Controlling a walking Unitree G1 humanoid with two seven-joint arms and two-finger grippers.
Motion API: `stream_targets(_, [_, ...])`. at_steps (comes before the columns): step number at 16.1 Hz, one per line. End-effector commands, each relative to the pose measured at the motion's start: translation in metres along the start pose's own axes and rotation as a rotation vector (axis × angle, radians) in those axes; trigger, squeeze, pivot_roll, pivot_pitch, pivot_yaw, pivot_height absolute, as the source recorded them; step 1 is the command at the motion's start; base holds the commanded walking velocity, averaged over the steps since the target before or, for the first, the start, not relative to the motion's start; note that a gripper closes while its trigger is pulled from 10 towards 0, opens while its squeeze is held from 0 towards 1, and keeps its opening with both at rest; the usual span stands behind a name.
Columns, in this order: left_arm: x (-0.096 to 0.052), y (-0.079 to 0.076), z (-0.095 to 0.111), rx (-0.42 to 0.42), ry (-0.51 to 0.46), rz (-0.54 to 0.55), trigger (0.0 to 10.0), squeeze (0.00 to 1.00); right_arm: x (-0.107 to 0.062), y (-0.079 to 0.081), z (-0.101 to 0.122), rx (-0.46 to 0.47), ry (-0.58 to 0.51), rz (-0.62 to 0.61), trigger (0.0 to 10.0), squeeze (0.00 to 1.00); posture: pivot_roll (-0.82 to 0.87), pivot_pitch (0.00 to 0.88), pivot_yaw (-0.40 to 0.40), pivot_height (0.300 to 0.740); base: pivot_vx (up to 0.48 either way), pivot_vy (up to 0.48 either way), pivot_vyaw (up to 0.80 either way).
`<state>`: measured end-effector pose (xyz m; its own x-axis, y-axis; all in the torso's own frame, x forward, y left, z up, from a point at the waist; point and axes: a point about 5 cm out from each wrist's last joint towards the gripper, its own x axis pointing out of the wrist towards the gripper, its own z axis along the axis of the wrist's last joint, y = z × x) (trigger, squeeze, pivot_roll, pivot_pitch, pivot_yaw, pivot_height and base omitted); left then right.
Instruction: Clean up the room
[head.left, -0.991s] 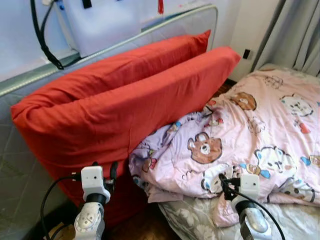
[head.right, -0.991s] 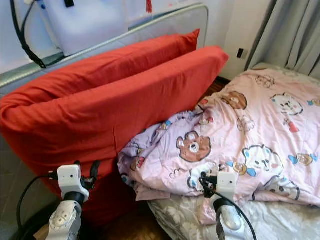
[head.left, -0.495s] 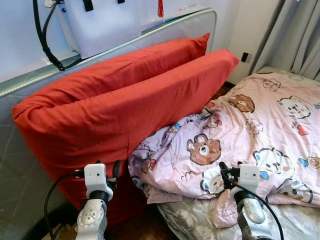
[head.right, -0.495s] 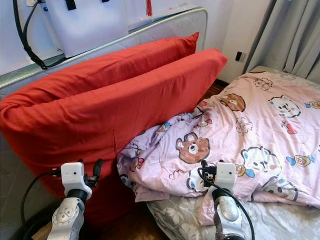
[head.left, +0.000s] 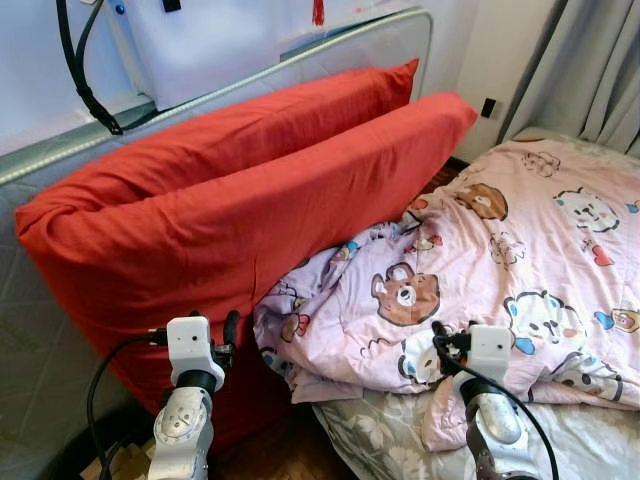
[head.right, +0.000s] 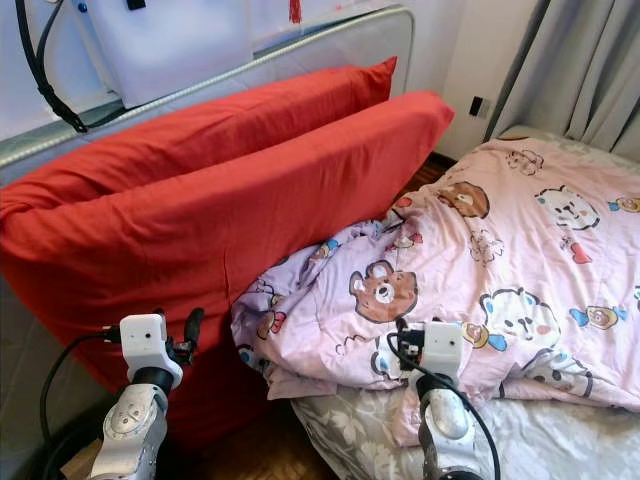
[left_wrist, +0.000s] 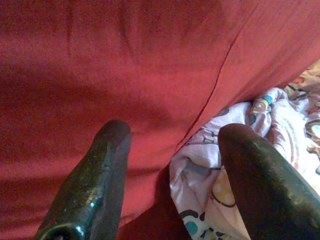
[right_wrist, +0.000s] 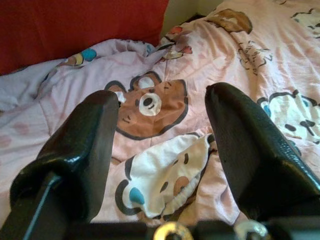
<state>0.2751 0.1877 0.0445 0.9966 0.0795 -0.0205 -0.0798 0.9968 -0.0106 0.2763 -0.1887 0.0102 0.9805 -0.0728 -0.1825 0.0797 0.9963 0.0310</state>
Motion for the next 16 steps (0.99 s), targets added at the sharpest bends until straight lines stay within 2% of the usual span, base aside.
stream_targets(1, [0.0018, -0.0015, 0.0008, -0.013, 0.008, 0.002, 10.0, 0.00, -0.0017, 0.0003, -0.0016, 0.004, 0.009, -0.005, 10.0, 0.00, 0.01, 0.115, -0.006, 0.706, 0.000, 0.000, 0.00])
stream_targets(4, [0.0029, -0.0022, 0.0017, -0.016, 0.009, 0.001, 10.0, 0.00, -0.0015, 0.0016, -0.0024, -0.002, 0.027, -0.003, 10.0, 0.00, 0.01, 0.120, -0.006, 0.706, 0.000, 0.000, 0.00])
stream_targets(7, [0.0028, -0.0022, 0.0016, -0.015, 0.012, 0.001, 10.0, 0.00, -0.0015, 0.0033, -0.0013, 0.003, 0.023, 0.005, 10.0, 0.00, 0.01, 0.120, -0.008, 0.676, 0.000, 0.000, 0.00])
stream_targets(16, [0.0011, -0.0082, -0.0042, -0.023, 0.049, -0.028, 10.0, 0.00, -0.0012, 0.0034, 0.0025, 0.001, 0.018, 0.018, 10.0, 0.00, 0.01, 0.125, -0.008, 0.676, 0.000, 0.000, 0.00])
